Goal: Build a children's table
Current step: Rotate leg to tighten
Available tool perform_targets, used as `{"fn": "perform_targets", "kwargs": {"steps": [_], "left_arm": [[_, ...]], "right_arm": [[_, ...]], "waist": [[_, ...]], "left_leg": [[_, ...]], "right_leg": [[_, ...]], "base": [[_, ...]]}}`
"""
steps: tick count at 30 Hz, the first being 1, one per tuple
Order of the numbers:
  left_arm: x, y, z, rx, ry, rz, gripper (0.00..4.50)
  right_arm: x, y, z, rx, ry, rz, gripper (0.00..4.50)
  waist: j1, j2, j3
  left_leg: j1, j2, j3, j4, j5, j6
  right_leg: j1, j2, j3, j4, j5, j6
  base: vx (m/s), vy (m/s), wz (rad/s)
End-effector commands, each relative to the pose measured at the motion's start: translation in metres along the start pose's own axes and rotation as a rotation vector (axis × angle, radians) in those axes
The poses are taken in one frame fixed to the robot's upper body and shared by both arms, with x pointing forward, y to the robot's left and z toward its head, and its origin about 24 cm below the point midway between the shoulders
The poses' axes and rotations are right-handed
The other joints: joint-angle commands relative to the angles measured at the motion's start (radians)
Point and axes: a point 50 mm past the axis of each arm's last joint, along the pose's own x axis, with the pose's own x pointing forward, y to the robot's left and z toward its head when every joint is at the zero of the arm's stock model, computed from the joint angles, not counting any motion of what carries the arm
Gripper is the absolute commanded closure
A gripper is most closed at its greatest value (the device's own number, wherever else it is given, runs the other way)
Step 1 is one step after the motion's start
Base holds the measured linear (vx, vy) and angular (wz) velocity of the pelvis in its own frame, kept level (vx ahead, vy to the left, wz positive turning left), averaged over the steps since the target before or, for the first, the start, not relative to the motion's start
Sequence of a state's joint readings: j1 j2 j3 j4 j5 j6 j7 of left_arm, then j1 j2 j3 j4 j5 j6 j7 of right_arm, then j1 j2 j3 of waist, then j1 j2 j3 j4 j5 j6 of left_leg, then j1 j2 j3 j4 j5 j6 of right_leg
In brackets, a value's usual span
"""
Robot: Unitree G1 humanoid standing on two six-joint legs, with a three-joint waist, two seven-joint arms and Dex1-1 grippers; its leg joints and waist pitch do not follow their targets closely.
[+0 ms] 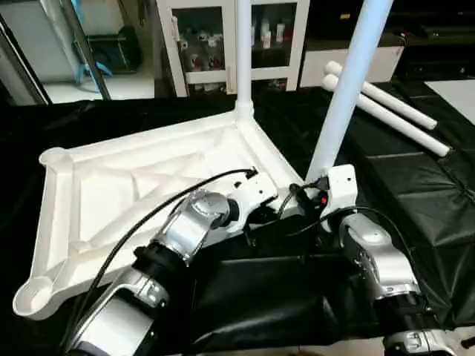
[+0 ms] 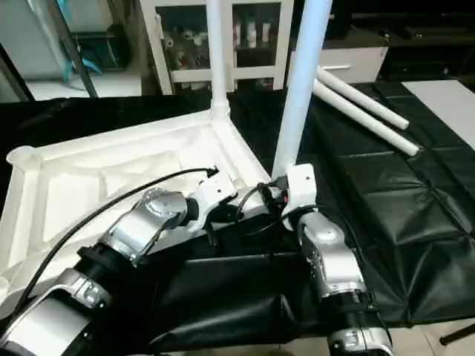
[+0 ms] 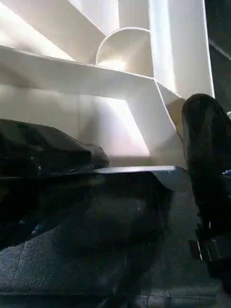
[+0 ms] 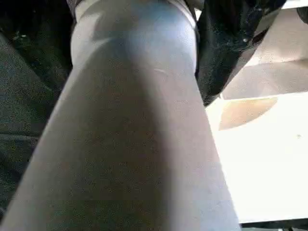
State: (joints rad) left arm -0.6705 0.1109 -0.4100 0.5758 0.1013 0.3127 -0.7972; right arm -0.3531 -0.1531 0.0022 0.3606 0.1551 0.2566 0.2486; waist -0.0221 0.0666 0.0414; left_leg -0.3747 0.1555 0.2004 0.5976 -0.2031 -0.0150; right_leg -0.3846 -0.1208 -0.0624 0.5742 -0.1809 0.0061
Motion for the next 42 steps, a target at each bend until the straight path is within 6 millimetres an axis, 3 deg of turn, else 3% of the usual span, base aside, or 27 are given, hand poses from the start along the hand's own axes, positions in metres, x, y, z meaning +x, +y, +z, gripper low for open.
{"fn": "perform_targets", "kwargs": {"steps": [1,5,6,8,11,12,13,15,16,17,18,19,20,21,22,25,28,29,30,31,34,35,37,39,42], "left_arm": [[0.004,-0.003,-0.013,-0.017,0.056,-0.002,4.5],[0.004,-0.001,-0.014,-0.021,0.053,0.013,4.5],[0.004,-0.001,-0.014,-0.022,0.051,0.017,4.5],[0.005,0.0,-0.013,-0.016,0.041,0.026,4.5],[0.01,0.006,-0.007,-0.01,-0.012,0.109,4.5],[0.011,0.007,-0.007,-0.006,-0.017,0.122,4.5],[0.012,0.011,-0.004,-0.004,-0.04,0.177,4.5],[0.013,0.025,0.007,-0.058,-0.128,0.32,4.5],[0.013,0.026,0.009,-0.066,-0.134,0.331,4.23],[0.012,0.027,0.009,-0.068,-0.136,0.334,4.06],[0.012,0.028,0.012,-0.072,-0.155,0.34,3.95],[0.011,0.029,0.016,-0.077,-0.175,0.346,3.91],[0.011,0.029,0.017,-0.081,-0.183,0.345,3.81],[0.008,0.032,0.023,-0.066,-0.211,0.359,3.69],[0.006,0.034,0.026,-0.058,-0.236,0.367,3.59],[0.003,0.034,0.03,-0.041,-0.271,0.343,3.53],[-0.003,0.024,0.025,0.005,-0.254,0.162,3.37],[-0.009,0.014,0.018,0.034,-0.211,0.026,3.37],[-0.009,0.014,0.018,0.034,-0.211,0.026,3.37],[-0.012,0.012,0.015,0.038,-0.191,-0.015,3.37],[-0.029,0.004,-0.004,0.029,-0.044,-0.168,3.37],[-0.031,0.004,-0.008,0.029,-0.015,-0.184,3.37],[-0.029,0.007,-0.013,0.032,0.022,-0.149,3.37],[-0.027,0.01,-0.016,0.045,0.046,-0.106,3.37],[-0.02,0.026,-0.013,0.025,0.068,0.11,3.37]], "right_arm": [[0.001,0.008,0.009,0.023,-0.065,0.041,1.02],[-0.006,0.002,0.015,-0.067,-0.108,-0.022,0.92],[-0.008,0.001,0.017,-0.083,-0.122,-0.035,0.92],[-0.013,-0.001,0.019,-0.107,-0.138,-0.05,0.92],[-0.036,-0.008,0.019,-0.115,-0.162,-0.093,0.92],[-0.038,-0.008,0.018,-0.115,-0.162,-0.096,0.92],[-0.045,-0.008,0.015,-0.133,-0.156,-0.106,0.92],[-0.066,-0.01,0.003,-0.155,-0.123,-0.14,0.92],[-0.069,-0.01,0.001,-0.154,-0.118,-0.144,0.88],[-0.07,-0.01,0.0,-0.153,-0.115,-0.145,0.86],[-0.072,-0.01,-0.001,-0.151,-0.113,-0.151,0.86],[-0.074,-0.01,-0.002,-0.148,-0.11,-0.158,0.86],[-0.076,-0.01,-0.003,-0.145,-0.107,-0.165,0.86],[-0.079,-0.01,-0.004,-0.137,-0.104,-0.182,0.86],[-0.081,-0.01,-0.005,-0.13,-0.101,-0.185,0.86],[-0.084,-0.009,-0.005,-0.113,-0.098,-0.184,0.86],[-0.087,-0.01,-0.004,-0.117,-0.094,-0.17,0.86],[-0.087,-0.01,-0.003,-0.121,-0.09,-0.154,0.86],[-0.087,-0.01,-0.003,-0.121,-0.09,-0.154,0.86],[-0.087,-0.01,-0.002,-0.123,-0.089,-0.147,0.86],[-0.086,-0.009,0.0,-0.135,-0.086,-0.122,0.86],[-0.086,-0.009,0.0,-0.137,-0.084,-0.114,0.86],[-0.085,-0.007,0.0,-0.141,-0.08,-0.1,0.86],[-0.084,-0.006,0.0,-0.142,-0.079,-0.092,0.86],[-0.082,-0.004,0.001,-0.15,-0.077,-0.079,0.86]], "waist": [[-0.002,-0.016,-0.052],[0.001,-0.019,-0.054],[0.006,-0.019,-0.054],[0.005,-0.025,-0.054],[0.02,-0.026,-0.055],[0.022,-0.026,-0.056],[0.021,-0.034,-0.054],[0.026,-0.025,-0.053],[0.029,-0.027,-0.057],[0.024,-0.031,-0.056],[0.015,-0.028,-0.057],[0.008,-0.031,-0.06],[0.008,-0.017,-0.061],[0.006,-0.018,-0.064],[0.008,-0.013,-0.066],[0.014,-0.012,-0.07],[0.024,-0.008,-0.068],[0.022,-0.007,-0.067],[0.023,-0.004,-0.066],[0.023,-0.002,-0.064],[0.029,0.003,-0.061],[0.027,0.0,-0.059],[0.031,0.0,-0.058],[0.032,0.0,-0.057],[0.033,-0.001,-0.057]], "left_leg": [[0.014,0.062,-0.037,-0.093,-0.369,0.005],[0.013,0.064,-0.034,-0.092,-0.333,0.012],[0.019,0.064,-0.031,-0.09,-0.32,0.015],[0.012,0.064,-0.031,-0.09,-0.303,0.026],[0.02,0.066,-0.027,-0.086,-0.28,0.045],[0.015,0.068,-0.03,-0.088,-0.263,0.05],[0.004,0.066,-0.033,-0.09,-0.251,0.056],[0.006,0.067,-0.034,-0.09,-0.261,0.053],[0.008,0.067,-0.037,-0.089,-0.261,0.05],[-0.001,0.065,-0.038,-0.091,-0.257,0.054],[-0.014,0.063,-0.044,-0.092,-0.243,0.06],[-0.015,0.062,-0.045,-0.088,-0.237,0.071],[-0.012,0.062,-0.045,-0.087,-0.233,0.076],[-0.008,0.062,-0.042,-0.081,-0.222,0.088],[-0.009,0.061,-0.04,-0.076,-0.188,0.106],[-0.009,0.062,-0.036,-0.066,-0.111,0.156],[-0.007,0.068,-0.037,-0.068,-0.094,0.175],[-0.008,0.067,-0.035,-0.068,-0.093,0.175],[-0.005,0.069,-0.035,-0.07,-0.097,0.173],[0.001,0.069,-0.032,-0.07,-0.123,0.161],[0.005,0.071,-0.031,-0.079,-0.171,0.117],[0.007,0.068,-0.03,-0.08,-0.189,0.101],[0.015,0.068,-0.027,-0.08,-0.211,0.077],[0.013,0.068,-0.027,-0.082,-0.221,0.062],[0.014,0.067,-0.03,-0.083,-0.27,0.031]], "right_leg": [[0.016,-0.034,0.031,-0.082,-0.353,-0.175],[0.019,-0.034,0.032,-0.077,-0.304,-0.19],[0.015,-0.033,0.034,-0.078,-0.291,-0.191],[0.02,-0.033,0.034,-0.075,-0.278,-0.195],[0.015,-0.034,0.038,-0.078,-0.278,-0.178],[0.019,-0.035,0.039,-0.075,-0.264,-0.177],[0.025,-0.033,0.035,-0.075,-0.263,-0.168],[0.024,-0.035,0.036,-0.078,-0.265,-0.157],[0.027,-0.036,0.036,-0.075,-0.254,-0.153],[0.03,-0.037,0.035,-0.074,-0.248,-0.152],[0.04,-0.038,0.03,-0.068,-0.23,-0.152],[0.038,-0.039,0.027,-0.067,-0.218,-0.159],[0.036,-0.04,0.028,-0.067,-0.209,-0.166],[0.03,-0.038,0.029,-0.067,-0.177,-0.183],[0.03,-0.037,0.029,-0.063,-0.123,-0.2],[0.03,-0.034,0.026,-0.049,-0.007,-0.237],[0.033,-0.038,0.026,-0.046,-0.011,-0.253],[0.03,-0.035,0.026,-0.045,-0.017,-0.255],[0.03,-0.033,0.027,-0.044,-0.029,-0.26],[0.025,-0.03,0.027,-0.045,-0.044,-0.262],[0.025,-0.03,0.031,-0.045,-0.095,-0.252],[0.022,-0.029,0.031,-0.047,-0.111,-0.246],[0.017,-0.029,0.032,-0.052,-0.132,-0.243],[0.019,-0.03,0.033,-0.053,-0.139,-0.235],[0.02,-0.031,0.034,-0.059,-0.183,-0.209]], "base": [[0.0,0.0,0.0],[0.0,0.0,0.0],[0.0,0.0,0.0],[0.0,0.0,0.0],[0.0,0.0,0.0],[0.0,0.0,0.0],[0.0,0.0,0.0],[0.0,0.0,0.0],[0.0,0.0,0.0],[0.0,0.0,0.0],[0.0,0.0,0.0],[0.0,0.0,0.0],[0.0,0.0,0.0],[0.0,0.0,0.0],[0.0,0.0,0.0],[0.0,0.0,0.0],[0.0,0.0,0.0],[0.0,0.0,0.0],[0.0,0.0,0.0],[0.0,0.0,0.0],[0.0,0.0,0.0],[0.0,0.0,0.0],[0.0,0.0,0.0],[0.0,0.0,0.0],[0.0,0.0,0.0]]}}
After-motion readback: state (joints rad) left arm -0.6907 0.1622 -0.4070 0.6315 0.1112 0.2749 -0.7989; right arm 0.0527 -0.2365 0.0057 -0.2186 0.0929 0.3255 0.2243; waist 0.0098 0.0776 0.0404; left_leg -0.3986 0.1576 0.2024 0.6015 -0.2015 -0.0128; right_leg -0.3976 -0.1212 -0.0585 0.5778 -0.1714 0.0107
